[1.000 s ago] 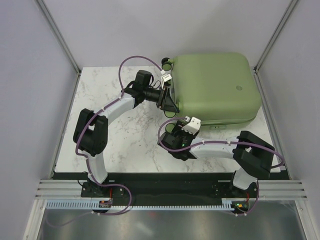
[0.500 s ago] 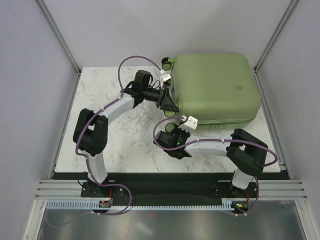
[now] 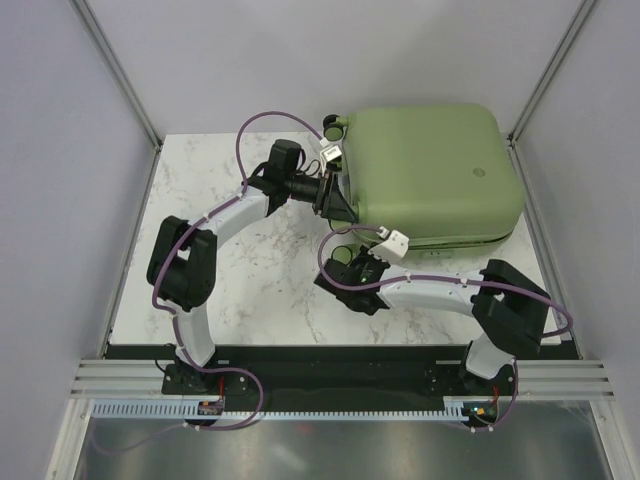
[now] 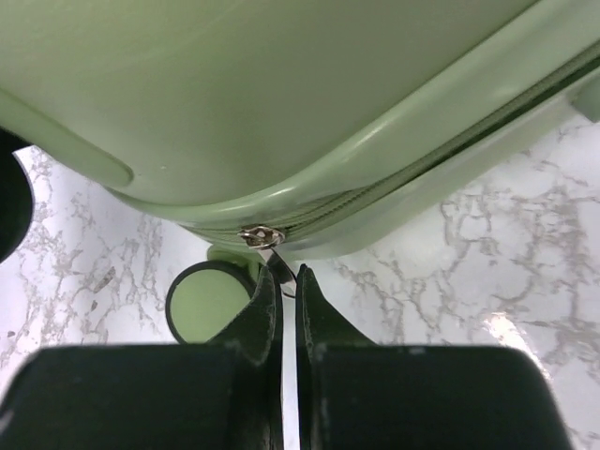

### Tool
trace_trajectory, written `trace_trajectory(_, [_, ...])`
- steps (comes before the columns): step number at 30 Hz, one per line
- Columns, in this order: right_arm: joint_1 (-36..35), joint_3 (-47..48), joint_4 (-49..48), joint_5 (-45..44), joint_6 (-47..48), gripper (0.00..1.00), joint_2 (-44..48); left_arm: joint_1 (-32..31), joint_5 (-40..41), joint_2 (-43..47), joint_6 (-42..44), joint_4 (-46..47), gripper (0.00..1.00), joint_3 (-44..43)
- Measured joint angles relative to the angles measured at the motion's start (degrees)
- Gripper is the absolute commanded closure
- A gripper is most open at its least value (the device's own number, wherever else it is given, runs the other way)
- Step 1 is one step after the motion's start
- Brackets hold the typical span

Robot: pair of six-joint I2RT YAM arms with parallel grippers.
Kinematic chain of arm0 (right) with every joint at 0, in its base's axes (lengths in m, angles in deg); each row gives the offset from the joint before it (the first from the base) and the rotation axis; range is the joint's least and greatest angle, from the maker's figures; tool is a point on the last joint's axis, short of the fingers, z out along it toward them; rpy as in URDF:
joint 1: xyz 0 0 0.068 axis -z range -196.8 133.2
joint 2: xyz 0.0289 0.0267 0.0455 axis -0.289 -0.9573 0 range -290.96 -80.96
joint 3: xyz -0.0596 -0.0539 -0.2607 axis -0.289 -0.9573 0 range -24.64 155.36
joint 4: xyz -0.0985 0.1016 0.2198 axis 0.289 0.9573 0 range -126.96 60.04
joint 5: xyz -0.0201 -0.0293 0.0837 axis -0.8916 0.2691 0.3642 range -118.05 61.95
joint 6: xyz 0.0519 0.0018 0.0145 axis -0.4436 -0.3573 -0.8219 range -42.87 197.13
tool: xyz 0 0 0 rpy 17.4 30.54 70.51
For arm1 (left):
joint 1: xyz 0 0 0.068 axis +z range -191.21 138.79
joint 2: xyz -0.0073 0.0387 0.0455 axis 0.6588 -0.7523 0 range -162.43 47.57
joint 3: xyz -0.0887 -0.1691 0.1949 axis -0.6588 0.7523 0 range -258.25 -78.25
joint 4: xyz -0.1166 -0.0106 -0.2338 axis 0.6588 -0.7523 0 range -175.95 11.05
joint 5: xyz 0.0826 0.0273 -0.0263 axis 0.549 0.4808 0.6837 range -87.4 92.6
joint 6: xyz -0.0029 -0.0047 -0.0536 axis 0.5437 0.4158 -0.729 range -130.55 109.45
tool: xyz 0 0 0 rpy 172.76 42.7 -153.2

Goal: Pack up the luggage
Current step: Zip the luggage at the center of the board.

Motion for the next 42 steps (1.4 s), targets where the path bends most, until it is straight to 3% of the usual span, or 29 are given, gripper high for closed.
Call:
trace_trajectory(12, [2.89,-2.75,8.72,1.77,0.46,1.00,5.77,0.39,-0.02,-0.02,-1.05,1.01,0.98,0.00])
trace_trajectory(28, [7.80,-7.41,9.33,2.45,3.82,1.00,11.54,1.84,-0.46,-0.02,-1.33,1.01,0.98,0.00])
trace_trajectory(42, [11.06,-11.08,12.52,0.66,6.47,1.00,15.74,7.39,-2.60,0.02,0.87,-1.27,0.98,0.02])
